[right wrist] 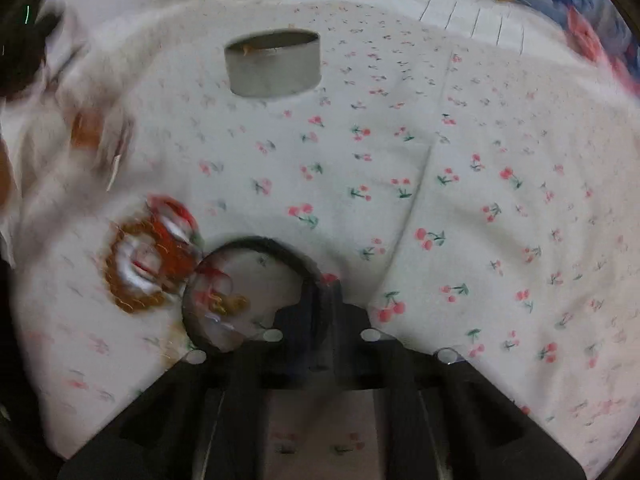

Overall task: Organize jewelry
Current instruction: 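Drop the brown beads into the tin with the left tool while the right tool follows, then lower the black leather bracelet into the tin and open the right tool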

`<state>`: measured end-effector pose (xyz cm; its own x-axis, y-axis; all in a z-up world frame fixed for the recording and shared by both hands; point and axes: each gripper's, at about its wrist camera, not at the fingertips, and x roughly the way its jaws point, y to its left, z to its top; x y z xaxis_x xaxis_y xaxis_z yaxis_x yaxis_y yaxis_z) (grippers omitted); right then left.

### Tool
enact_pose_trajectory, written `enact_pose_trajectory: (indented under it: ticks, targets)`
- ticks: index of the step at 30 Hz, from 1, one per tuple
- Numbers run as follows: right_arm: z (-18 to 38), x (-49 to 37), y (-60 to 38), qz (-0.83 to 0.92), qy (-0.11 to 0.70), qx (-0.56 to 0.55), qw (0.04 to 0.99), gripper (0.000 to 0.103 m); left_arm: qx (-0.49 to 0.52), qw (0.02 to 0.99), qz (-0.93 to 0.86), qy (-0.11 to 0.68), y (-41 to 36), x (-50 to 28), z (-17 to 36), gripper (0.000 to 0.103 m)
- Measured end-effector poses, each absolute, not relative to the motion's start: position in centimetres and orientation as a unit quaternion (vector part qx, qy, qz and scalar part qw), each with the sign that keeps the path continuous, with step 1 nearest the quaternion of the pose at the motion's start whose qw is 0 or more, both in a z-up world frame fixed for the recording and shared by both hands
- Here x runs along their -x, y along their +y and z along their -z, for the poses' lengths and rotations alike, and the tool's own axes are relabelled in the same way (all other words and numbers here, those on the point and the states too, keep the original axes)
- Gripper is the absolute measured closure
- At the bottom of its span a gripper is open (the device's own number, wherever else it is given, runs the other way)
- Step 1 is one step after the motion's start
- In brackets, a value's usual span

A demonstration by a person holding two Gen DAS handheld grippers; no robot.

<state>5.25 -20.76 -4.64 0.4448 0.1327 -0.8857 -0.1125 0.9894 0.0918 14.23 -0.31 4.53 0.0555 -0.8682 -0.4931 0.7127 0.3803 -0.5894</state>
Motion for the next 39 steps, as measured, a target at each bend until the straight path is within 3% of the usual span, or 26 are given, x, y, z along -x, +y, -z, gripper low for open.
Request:
enact_pose_trajectory:
  ticks: [12,20,26,31,34,35,36,38,39]
  targets:
    - [0.6,-3.8,-26.8,-0.092,0.413,-0.217,0.88,0.094,0.137,0.759,0.473,0.426,0.1,-19.0,-5.9,0.102]
    - [-0.3,-4.7,-26.5,-0.096,0.397,-0.22,0.886,0.094,0.158,0.774,0.441,0.426,-1.0,-24.6,-6.4,0.102]
    - [0.1,-4.9,-26.3,-0.096,0.397,-0.217,0.887,0.094,0.153,0.782,0.406,0.447,-2.0,-27.6,-3.8,0.101]
    - [0.5,-5.1,-26.4,-0.091,0.4,-0.216,0.886,0.094,0.059,0.807,0.294,0.509,-3.4,-29.3,1.0,0.099]
    - [0.3,-5.8,-26.4,-0.089,0.393,-0.215,0.89,0.094,0.023,0.809,0.267,0.523,-3.4,-29.2,1.7,0.085]
    - [-0.1,-6.4,-26.2,-0.088,0.388,-0.21,0.893,0.094,0.025,0.81,0.265,0.523,-3.2,-29.0,1.4,0.068]
    - [-0.5,-6.9,-25.9,-0.086,0.384,-0.201,0.897,0.094,0.021,0.82,0.247,0.515,-2.8,-28.6,0.7,0.039]
    - [-1.5,-9.2,-24.8,-0.087,0.382,-0.176,0.903,0.094,0.028,0.845,0.232,0.481,-1.6,-27.4,-0.9,0.023]
    - [-1.7,-10.2,-24.3,-0.087,0.383,-0.167,0.904,0.094,0.037,0.844,0.241,0.477,-1.1,-27.1,-1.5,0.023]
